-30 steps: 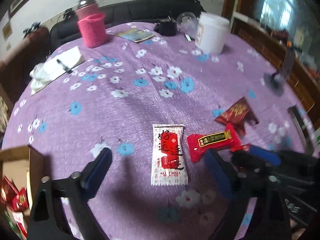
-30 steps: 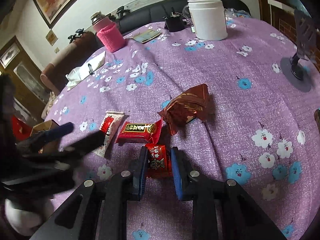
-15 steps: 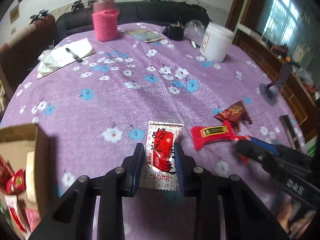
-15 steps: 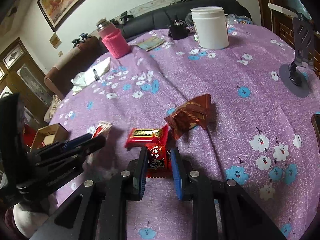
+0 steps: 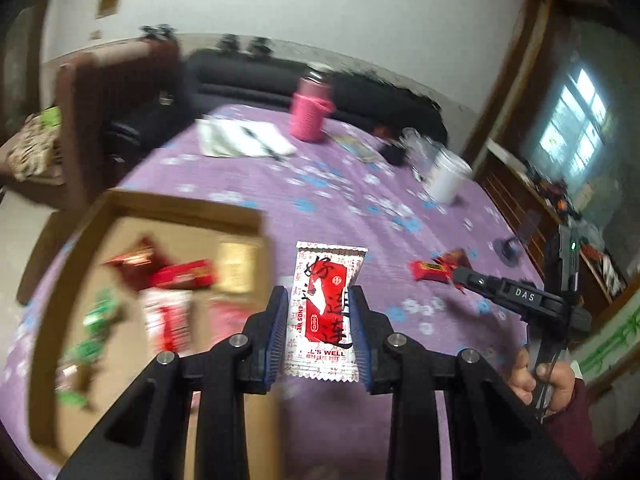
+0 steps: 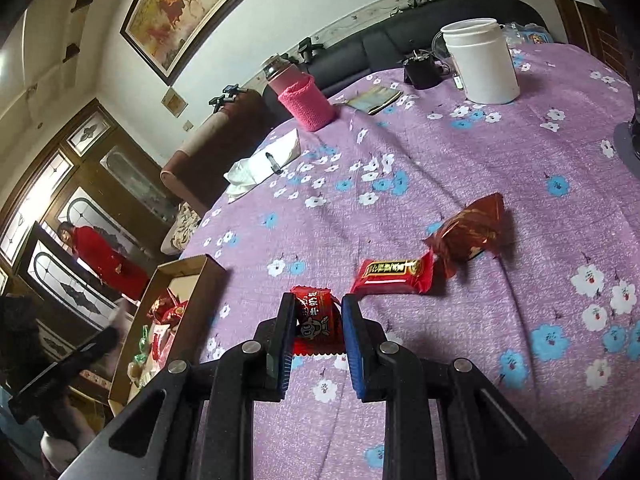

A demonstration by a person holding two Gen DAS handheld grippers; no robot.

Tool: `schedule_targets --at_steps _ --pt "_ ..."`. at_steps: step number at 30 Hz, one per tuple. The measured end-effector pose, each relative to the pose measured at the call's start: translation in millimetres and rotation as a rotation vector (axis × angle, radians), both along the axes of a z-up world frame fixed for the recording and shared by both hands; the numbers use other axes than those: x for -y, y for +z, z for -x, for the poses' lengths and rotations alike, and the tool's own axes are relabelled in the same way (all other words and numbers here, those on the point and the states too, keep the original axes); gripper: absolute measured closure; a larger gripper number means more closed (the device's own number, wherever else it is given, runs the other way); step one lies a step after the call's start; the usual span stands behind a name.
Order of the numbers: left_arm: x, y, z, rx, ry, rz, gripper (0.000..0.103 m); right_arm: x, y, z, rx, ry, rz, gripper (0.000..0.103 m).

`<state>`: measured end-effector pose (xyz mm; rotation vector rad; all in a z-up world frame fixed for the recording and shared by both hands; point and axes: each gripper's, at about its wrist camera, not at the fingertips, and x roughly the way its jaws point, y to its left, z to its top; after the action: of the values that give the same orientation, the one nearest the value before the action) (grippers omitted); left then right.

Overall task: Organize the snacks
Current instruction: 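Carry the red packet and white-red packet over the box with both tools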

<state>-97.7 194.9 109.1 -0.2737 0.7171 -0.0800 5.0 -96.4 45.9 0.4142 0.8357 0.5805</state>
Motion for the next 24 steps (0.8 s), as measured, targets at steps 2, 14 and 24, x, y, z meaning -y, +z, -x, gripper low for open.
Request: schedule_targets --at_steps 2,14,24 --pt "-25 -1 20 0.006 0.063 -0.019 0.073 -7 0 2 0.003 -0.004 0.034 0.078" --pt "-124 -47 69 -0.084 0.265 0.039 0.073 -150 46 80 0.092 0.273 0.151 0.078" --pt "-138 -70 60 -0.12 0.264 0.076 0.071 -265 17 120 0.091 0.467 0.281 0.078"
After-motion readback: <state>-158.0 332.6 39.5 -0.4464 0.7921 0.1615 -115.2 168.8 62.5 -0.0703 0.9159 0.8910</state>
